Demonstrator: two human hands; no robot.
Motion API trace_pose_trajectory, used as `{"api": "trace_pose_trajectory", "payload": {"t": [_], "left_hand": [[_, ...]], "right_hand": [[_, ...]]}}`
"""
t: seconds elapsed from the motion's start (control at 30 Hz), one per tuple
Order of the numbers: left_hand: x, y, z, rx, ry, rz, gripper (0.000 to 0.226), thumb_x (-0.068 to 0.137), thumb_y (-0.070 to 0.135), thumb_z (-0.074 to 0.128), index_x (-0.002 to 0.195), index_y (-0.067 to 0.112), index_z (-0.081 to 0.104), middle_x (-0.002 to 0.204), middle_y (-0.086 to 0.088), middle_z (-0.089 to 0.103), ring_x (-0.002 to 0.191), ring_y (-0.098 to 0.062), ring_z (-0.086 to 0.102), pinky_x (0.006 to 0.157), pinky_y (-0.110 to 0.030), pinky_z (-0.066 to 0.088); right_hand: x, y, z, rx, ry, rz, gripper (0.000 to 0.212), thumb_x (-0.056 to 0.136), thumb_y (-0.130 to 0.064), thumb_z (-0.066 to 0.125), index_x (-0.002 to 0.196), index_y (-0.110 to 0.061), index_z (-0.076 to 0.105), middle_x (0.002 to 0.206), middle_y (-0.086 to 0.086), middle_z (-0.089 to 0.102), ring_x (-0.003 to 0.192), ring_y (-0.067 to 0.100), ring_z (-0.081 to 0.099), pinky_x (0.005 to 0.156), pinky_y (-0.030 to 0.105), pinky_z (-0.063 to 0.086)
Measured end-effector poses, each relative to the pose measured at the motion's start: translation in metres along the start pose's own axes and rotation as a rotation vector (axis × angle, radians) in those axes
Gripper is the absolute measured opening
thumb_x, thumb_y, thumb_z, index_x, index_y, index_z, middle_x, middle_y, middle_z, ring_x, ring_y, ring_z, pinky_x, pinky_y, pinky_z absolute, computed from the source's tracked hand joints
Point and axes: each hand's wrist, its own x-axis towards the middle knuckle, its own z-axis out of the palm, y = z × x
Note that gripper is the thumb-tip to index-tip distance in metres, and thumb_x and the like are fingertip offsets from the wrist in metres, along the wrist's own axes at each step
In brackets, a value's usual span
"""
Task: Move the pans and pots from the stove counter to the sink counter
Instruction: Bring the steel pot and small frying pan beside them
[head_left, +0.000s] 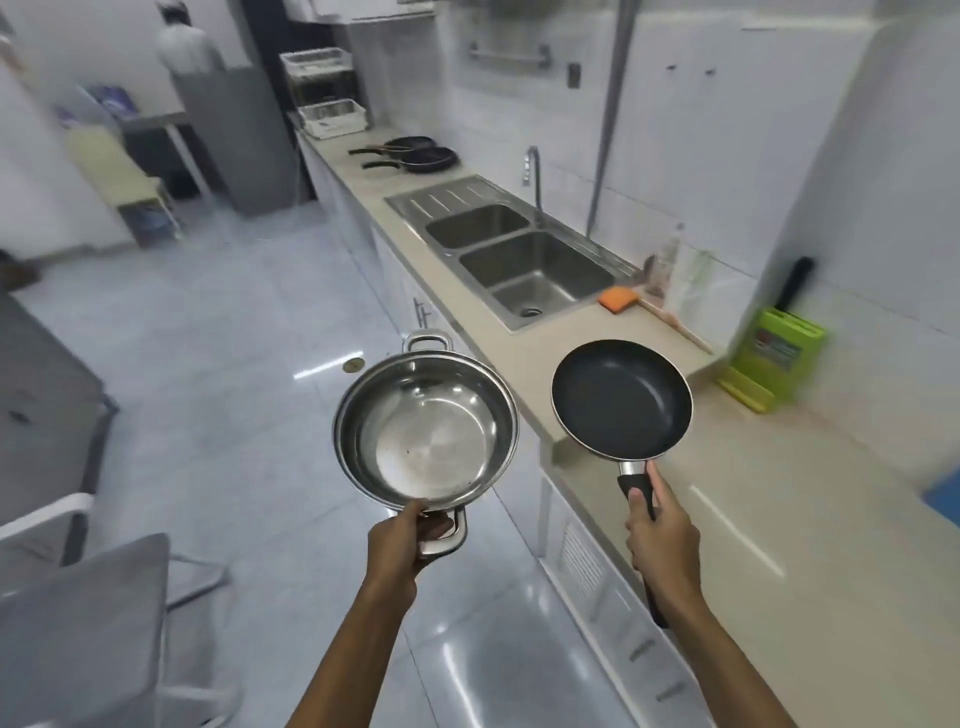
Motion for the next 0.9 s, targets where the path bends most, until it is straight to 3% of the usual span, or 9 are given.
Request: {"api": "trace_pose_trajectory", "payload": {"t": [0.1, 0.2, 0.33, 0.47, 0.6, 0.77, 0.9], "left_hand": [[0.031, 0.034, -0.02, -0.034, 0.036, 0.025, 0.026, 0.088, 0.017, 0.07, 0.103, -0.004, 0.073, 0.089, -0.018, 0.081, 0.08, -0.022, 0.08, 0.06, -0.029, 0.059], [0.064, 0.062, -0.032, -0.074, 0.077, 0.039, 0.024, 0.089, 0.015, 0.069, 0.102, -0.005, 0.072, 0.088, -0.019, 0.081, 0.079, -0.023, 0.08, 0.061, -0.03, 0.06], [0.12, 0.1, -0.039, -0.095, 0.105, 0.049, 0.024, 0.09, 0.017, 0.069, 0.102, -0.004, 0.072, 0.089, -0.018, 0.081, 0.08, -0.022, 0.08, 0.062, -0.031, 0.059], [0.195, 0.139, -0.04, -0.095, 0.125, 0.041, 0.026, 0.089, 0.017, 0.069, 0.104, -0.003, 0.073, 0.091, -0.018, 0.081, 0.082, -0.022, 0.08, 0.068, -0.034, 0.061], [0.283, 0.191, -0.032, -0.083, 0.162, -0.003, 0.026, 0.087, 0.017, 0.07, 0.103, -0.004, 0.074, 0.089, -0.018, 0.081, 0.082, -0.023, 0.08, 0.06, -0.029, 0.06], [0.38, 0.264, -0.019, -0.059, 0.153, -0.037, 0.024, 0.087, 0.017, 0.072, 0.097, -0.004, 0.075, 0.084, -0.019, 0.081, 0.072, -0.023, 0.079, 0.05, -0.026, 0.059], [0.448, 0.314, -0.008, -0.058, 0.125, -0.053, 0.025, 0.085, 0.017, 0.071, 0.099, -0.004, 0.076, 0.089, -0.02, 0.081, 0.082, -0.027, 0.08, 0.058, -0.029, 0.061]], "right_hand": [[0.026, -0.035, 0.045, 0.017, -0.054, -0.053, 0.051, 0.102, -0.031, 0.047, 0.151, -0.041, 0.041, 0.1, 0.002, 0.068, 0.085, 0.025, 0.06, 0.082, 0.049, 0.06], [0.055, -0.059, 0.088, 0.016, -0.093, -0.099, 0.05, 0.102, -0.032, 0.047, 0.15, -0.044, 0.042, 0.094, 0.002, 0.072, 0.076, 0.021, 0.066, 0.053, 0.024, 0.051], [0.104, -0.091, 0.147, 0.015, -0.125, -0.114, 0.045, 0.102, -0.029, 0.049, 0.146, -0.041, 0.048, 0.077, -0.003, 0.07, 0.061, 0.01, 0.064, 0.048, 0.018, 0.047], [0.168, -0.116, 0.216, 0.01, -0.179, -0.093, 0.047, 0.104, -0.027, 0.049, 0.148, -0.043, 0.045, 0.074, 0.01, 0.067, 0.053, 0.022, 0.057, 0.039, 0.027, 0.048], [0.243, -0.151, 0.289, -0.011, -0.193, -0.061, 0.048, 0.104, -0.026, 0.05, 0.149, -0.041, 0.044, 0.075, 0.011, 0.068, 0.054, 0.022, 0.058, 0.042, 0.029, 0.05], [0.33, -0.202, 0.366, -0.018, -0.218, -0.057, 0.048, 0.103, -0.027, 0.049, 0.149, -0.041, 0.044, 0.071, 0.008, 0.065, 0.052, 0.02, 0.055, 0.039, 0.025, 0.048], [0.391, -0.242, 0.419, -0.03, -0.203, -0.071, 0.049, 0.101, -0.026, 0.048, 0.147, -0.042, 0.046, 0.07, 0.003, 0.064, 0.052, 0.019, 0.057, 0.038, 0.024, 0.048]]}}
